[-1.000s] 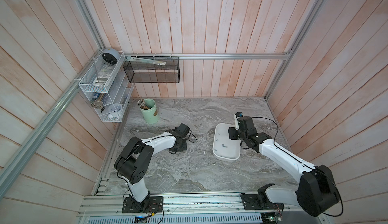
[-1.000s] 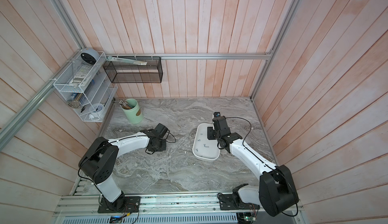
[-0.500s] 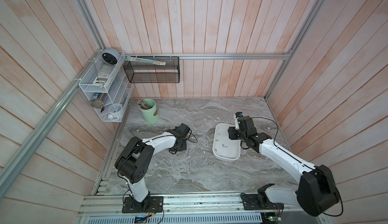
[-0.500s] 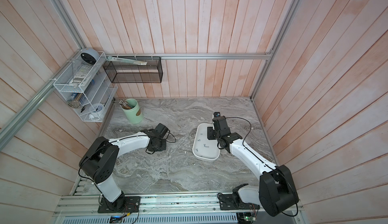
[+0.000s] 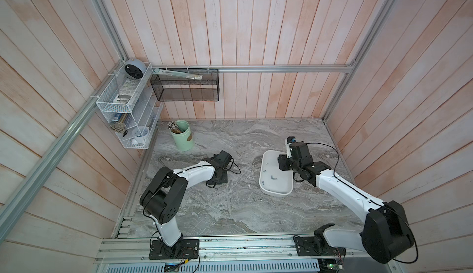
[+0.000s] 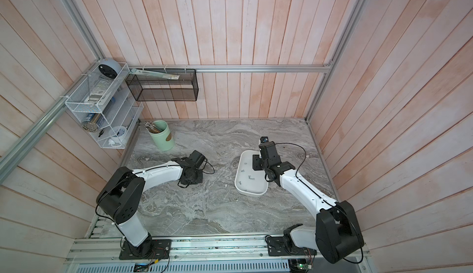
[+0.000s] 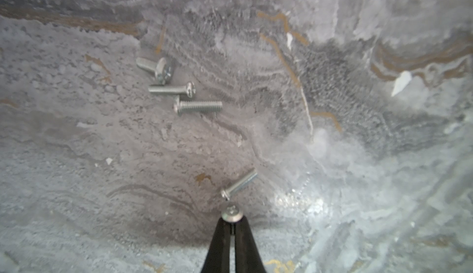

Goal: Put the screws on the desktop into the storage box
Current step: Pick up the screw from the center of the board, then place the screw in the storage box.

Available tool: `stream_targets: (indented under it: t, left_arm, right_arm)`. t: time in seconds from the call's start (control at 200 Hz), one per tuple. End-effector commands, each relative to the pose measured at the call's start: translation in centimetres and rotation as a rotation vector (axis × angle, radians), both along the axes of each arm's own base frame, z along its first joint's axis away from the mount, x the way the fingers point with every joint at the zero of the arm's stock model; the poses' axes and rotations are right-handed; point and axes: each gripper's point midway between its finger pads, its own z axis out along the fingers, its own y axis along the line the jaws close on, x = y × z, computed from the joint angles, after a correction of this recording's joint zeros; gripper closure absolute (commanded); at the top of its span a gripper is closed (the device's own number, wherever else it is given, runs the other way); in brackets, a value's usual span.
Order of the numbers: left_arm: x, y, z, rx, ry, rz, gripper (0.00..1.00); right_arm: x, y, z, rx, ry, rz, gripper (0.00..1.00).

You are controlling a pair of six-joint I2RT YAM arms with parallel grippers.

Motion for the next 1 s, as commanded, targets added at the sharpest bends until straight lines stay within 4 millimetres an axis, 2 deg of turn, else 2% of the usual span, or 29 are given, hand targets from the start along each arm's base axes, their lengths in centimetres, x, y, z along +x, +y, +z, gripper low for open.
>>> stream_targets:
  t: [0.0,0.245,0.43,0.595,0.755,0.9,0.995]
  left_arm:
    - [-0.5,-0.2,0.8,-0.024,-0.010,-0.005,1.00]
    - [-0.3,-2.1,5.4,-0.107,-0.085,-0.041,1.00]
    - [-0.6,-5.1,8.5,-0.166,-0.130,-0.097,1.00]
    - [-1.4,-9.8,11.0,-0.246,-0.160,-0.174,1.00]
    - [-2.7,-15.6,13.0,-0.303,-0.180,-0.284,1.00]
    - [-4.1,-20.6,13.1,-0.365,-0.148,-0.370,1.00]
    - [-4.7,-23.0,12.8,-0.408,-0.124,-0.396,1.00]
  right_arm:
    - [0.0,0.2,-0.3,0.009,0.005,0.009,0.45]
    - [0.1,0.3,-0.2,0.011,0.001,0.006,0.45]
    - [0.2,-0.2,0.2,0.006,-0.012,-0.021,0.45]
    - [0.4,-0.8,0.8,0.004,-0.027,-0.042,0.45]
    - [0.5,-1.7,0.9,0.013,-0.028,-0.074,0.45]
    - [0.6,-3.6,1.0,0.014,-0.039,-0.147,0.45]
    - [0.6,-4.9,1.0,0.038,-0.040,-0.193,0.45]
